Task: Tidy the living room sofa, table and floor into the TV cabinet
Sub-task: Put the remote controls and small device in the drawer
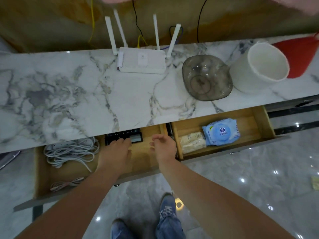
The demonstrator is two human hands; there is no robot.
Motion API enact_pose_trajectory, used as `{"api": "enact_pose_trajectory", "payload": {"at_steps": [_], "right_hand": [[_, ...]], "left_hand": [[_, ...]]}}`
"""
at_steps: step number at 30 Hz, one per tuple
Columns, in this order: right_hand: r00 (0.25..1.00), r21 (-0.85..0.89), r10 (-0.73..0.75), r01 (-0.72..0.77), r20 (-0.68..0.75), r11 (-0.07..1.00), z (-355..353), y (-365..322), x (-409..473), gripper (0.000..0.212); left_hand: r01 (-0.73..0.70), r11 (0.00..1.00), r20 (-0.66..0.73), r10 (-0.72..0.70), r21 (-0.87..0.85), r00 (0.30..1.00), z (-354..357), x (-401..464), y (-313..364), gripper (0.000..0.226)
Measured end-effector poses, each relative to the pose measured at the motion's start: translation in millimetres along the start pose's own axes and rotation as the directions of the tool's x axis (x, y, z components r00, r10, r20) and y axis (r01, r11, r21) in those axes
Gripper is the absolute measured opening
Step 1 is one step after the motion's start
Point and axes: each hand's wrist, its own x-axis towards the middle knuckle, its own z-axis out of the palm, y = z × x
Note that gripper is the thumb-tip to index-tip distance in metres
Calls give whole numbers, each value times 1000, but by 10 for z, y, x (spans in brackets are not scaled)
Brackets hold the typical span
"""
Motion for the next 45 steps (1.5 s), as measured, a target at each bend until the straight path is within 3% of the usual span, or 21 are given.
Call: {"api": "enact_pose_trajectory", "payload": {"at_steps": [4,7,14,20,25,30,34,38,42,45], "right_hand": [[997,-65,-82,82,9,994,-263,-321,-298,22],[988,-84,-153,151,-21,985,-480,-533,-511,24],[979,-25,-196,195,-61,980,-1177,-924,-1069,25],[954,131,-231,257,-190,957,-1832,-1054,-1647,27],[972,545,-22,150,-235,825,-2391,-1259,-2254,18],[959,664,20,182,-284,725,-2962,-1356,-2770,15],[943,777,81,215,-323,592,-3428,-1320,-3149,19],[910,851,150,288,-386,440,-4006,-1156,-3627,23],[878,879,233,328,-419,346,-4537,-749,-4047,22],[849,890,298,361,-437,277,-4945,-323,-4349,22]], "left_hand": [[-28,996,-27,25,-86,999,-441,-163,359,9],[-90,987,-69,82,-132,994,-737,-265,655,13],[-261,962,-145,247,-83,958,-1513,-538,1376,14],[-363,924,-179,339,-122,924,-2060,-771,1953,6],[-453,876,-159,430,-164,889,-2485,-1101,2483,6],[-454,837,-147,430,-305,891,-2746,-1563,3069,18],[-538,785,-59,549,-306,834,-2766,-1898,3447,16],[-661,703,-11,683,-263,731,-2781,-2304,3940,13],[-766,606,28,787,-214,616,-2660,-2770,4545,16],[-784,578,154,816,-228,557,-2453,-3192,5000,19]]}}
